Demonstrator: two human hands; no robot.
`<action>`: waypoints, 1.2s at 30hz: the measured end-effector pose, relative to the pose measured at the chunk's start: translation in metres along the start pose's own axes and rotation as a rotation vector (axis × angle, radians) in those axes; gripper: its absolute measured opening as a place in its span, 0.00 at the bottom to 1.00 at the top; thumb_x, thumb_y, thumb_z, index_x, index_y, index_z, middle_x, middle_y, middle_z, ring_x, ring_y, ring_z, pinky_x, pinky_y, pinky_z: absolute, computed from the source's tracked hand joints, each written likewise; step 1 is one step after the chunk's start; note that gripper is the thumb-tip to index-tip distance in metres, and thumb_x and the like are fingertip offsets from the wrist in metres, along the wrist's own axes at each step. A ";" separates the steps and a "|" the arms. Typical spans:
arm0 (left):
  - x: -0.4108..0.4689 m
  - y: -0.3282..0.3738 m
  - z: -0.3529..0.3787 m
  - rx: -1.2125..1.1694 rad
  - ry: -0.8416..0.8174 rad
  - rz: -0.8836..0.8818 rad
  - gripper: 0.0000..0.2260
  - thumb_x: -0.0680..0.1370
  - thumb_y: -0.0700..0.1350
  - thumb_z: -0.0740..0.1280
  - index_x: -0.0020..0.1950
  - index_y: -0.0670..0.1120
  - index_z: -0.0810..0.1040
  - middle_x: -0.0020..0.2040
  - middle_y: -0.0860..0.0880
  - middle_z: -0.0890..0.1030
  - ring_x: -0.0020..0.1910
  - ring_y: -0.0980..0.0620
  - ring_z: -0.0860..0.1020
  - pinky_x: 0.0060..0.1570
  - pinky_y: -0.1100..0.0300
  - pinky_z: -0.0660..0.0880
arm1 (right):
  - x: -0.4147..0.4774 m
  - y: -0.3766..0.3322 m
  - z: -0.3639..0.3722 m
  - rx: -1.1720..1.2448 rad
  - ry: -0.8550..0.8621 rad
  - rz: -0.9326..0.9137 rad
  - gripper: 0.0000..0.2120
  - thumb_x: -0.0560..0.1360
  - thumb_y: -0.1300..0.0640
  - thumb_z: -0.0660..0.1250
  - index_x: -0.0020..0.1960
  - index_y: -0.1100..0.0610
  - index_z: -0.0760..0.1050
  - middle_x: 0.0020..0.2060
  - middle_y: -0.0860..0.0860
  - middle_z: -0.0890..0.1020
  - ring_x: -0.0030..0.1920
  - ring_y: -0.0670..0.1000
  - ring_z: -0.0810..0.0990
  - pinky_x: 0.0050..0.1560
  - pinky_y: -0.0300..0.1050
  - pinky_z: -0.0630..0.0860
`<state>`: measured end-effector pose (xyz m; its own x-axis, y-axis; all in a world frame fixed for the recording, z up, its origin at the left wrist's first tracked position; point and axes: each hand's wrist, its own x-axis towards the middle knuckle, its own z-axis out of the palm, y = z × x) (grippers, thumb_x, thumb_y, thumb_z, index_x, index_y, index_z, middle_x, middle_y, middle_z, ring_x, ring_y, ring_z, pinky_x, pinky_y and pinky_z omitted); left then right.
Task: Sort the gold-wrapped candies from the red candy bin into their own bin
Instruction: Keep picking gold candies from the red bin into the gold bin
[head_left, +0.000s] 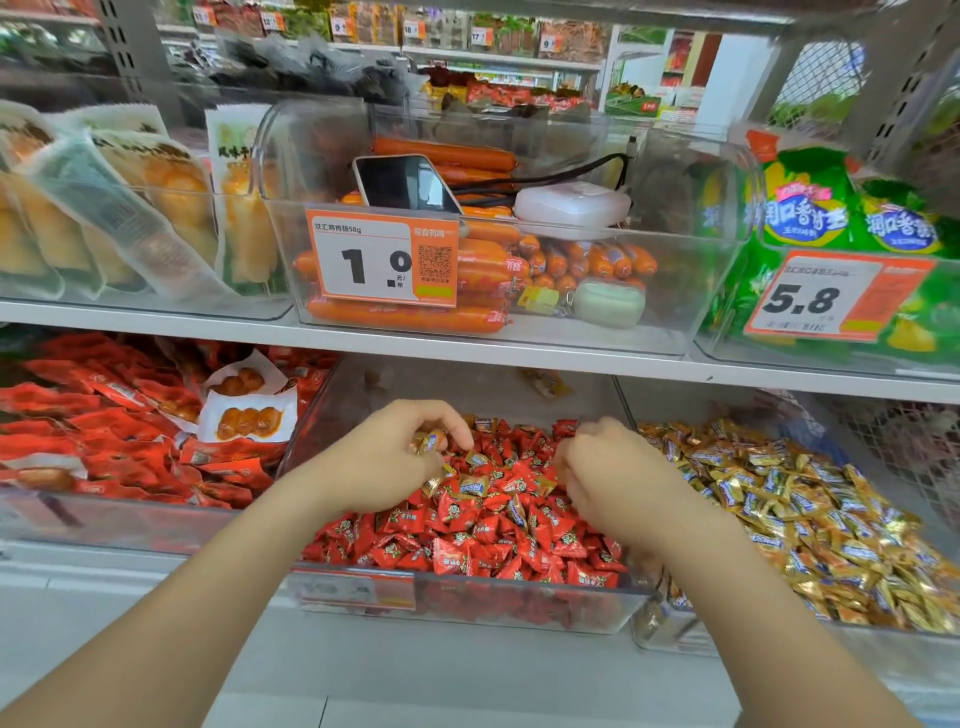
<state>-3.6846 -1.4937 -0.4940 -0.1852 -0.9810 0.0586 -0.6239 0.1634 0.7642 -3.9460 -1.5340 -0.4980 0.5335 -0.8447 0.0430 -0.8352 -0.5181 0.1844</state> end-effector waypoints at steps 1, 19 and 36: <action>0.000 0.001 0.001 -0.033 0.002 -0.022 0.14 0.81 0.33 0.67 0.52 0.54 0.82 0.50 0.44 0.80 0.25 0.59 0.67 0.28 0.64 0.67 | -0.001 0.002 -0.002 0.045 0.029 -0.008 0.11 0.82 0.57 0.60 0.57 0.53 0.80 0.52 0.52 0.79 0.57 0.56 0.77 0.60 0.51 0.73; 0.018 0.005 0.023 0.036 0.052 -0.105 0.12 0.76 0.48 0.62 0.37 0.49 0.82 0.26 0.54 0.73 0.28 0.54 0.71 0.35 0.58 0.70 | -0.014 -0.034 -0.006 0.373 -0.017 0.035 0.14 0.75 0.35 0.70 0.50 0.45 0.83 0.32 0.41 0.76 0.42 0.46 0.79 0.43 0.46 0.76; 0.035 -0.020 0.014 0.273 -0.365 -0.042 0.09 0.73 0.57 0.79 0.48 0.55 0.86 0.45 0.56 0.86 0.41 0.61 0.82 0.45 0.61 0.78 | 0.003 -0.012 0.003 0.762 0.192 0.181 0.16 0.82 0.40 0.64 0.43 0.51 0.73 0.33 0.50 0.82 0.32 0.49 0.78 0.34 0.49 0.71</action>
<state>-3.6896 -1.5300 -0.5161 -0.3804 -0.8941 -0.2363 -0.8046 0.1940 0.5612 -3.9353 -1.5306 -0.5034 0.3370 -0.9223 0.1890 -0.7352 -0.3832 -0.5591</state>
